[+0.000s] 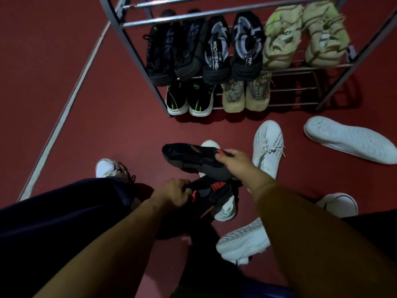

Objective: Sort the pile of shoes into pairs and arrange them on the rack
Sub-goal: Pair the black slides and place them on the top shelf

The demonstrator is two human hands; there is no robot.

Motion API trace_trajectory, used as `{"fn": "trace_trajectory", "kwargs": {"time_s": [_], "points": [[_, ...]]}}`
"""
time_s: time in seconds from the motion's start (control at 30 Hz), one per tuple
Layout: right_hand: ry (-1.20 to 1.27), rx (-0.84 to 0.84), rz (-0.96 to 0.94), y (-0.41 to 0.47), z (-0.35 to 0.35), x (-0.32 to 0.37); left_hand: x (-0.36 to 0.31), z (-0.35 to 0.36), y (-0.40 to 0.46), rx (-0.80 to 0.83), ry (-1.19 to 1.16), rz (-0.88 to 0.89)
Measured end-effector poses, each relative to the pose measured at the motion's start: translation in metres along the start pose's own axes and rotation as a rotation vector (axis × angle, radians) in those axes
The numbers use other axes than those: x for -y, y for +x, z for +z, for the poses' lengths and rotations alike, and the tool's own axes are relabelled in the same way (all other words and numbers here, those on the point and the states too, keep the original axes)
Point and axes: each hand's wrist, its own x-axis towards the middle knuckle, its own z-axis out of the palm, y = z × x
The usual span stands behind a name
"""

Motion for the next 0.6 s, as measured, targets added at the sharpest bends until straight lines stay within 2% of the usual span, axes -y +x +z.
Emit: {"fn": "trace_trajectory", "kwargs": {"time_s": [0.13,0.23,0.33,0.4,0.47,0.57,0.6], "points": [[0.372,-0.052,0.081,0.005,-0.039,-0.019,-0.024,-0.033,0.004,-0.221,0.432,0.19],[0.583,-0.072,0.115,0.005,-0.052,-0.022,-0.031,-0.06,0.009,-0.291,0.595,0.271],[0.64,-0.135,0.113,0.005,-0.056,-0.02,-0.036,-0.077,0.013,-0.278,0.667,0.381],[0.562,-0.172,0.125,0.005,-0.053,-0.021,-0.04,-0.073,0.012,-0.259,0.749,0.477],[0.368,-0.206,0.108,0.005,-0.049,-0.029,-0.042,-0.05,0.01,-0.289,0.612,0.415],[0.092,-0.238,0.061,0.008,-0.042,-0.041,-0.039,-0.003,0.003,-0.451,-0.02,-0.09],[0.063,-0.237,0.047,0.007,-0.04,-0.041,-0.036,0.008,0.001,-0.447,-0.275,-0.254]]}}
